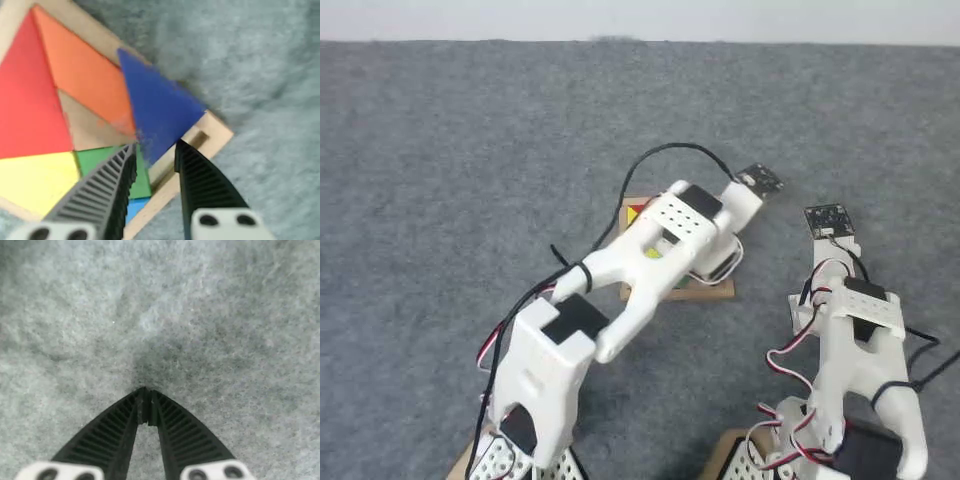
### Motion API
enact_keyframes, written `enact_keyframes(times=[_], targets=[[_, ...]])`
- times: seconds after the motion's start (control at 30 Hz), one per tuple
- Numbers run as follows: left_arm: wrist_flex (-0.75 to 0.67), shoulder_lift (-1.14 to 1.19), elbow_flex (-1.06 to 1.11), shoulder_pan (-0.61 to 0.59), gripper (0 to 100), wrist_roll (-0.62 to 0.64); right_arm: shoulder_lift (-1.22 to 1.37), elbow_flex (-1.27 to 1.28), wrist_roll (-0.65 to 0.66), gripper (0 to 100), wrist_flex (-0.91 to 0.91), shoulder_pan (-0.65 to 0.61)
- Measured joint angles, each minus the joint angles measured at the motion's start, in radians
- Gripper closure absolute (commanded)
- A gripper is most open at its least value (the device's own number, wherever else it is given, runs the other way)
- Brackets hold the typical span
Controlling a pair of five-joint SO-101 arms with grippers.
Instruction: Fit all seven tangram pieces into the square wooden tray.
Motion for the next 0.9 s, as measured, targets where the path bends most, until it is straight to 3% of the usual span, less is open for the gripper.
enact_keyframes(times=[0.33, 0.6, 0.9], targets=[[0.017, -0.003, 0.000, 0.011, 87, -0.017, 0.000, 0.000, 0.000, 99.1, 0.000, 0.000], [0.044, -0.181, 0.000, 0.028, 87, -0.017, 0.000, 0.000, 0.000, 99.1, 0.000, 0.000], [-0.189, -0.123, 0.002, 0.020, 87, -0.021, 0.000, 0.000, 0.002, 99.1, 0.000, 0.000]])
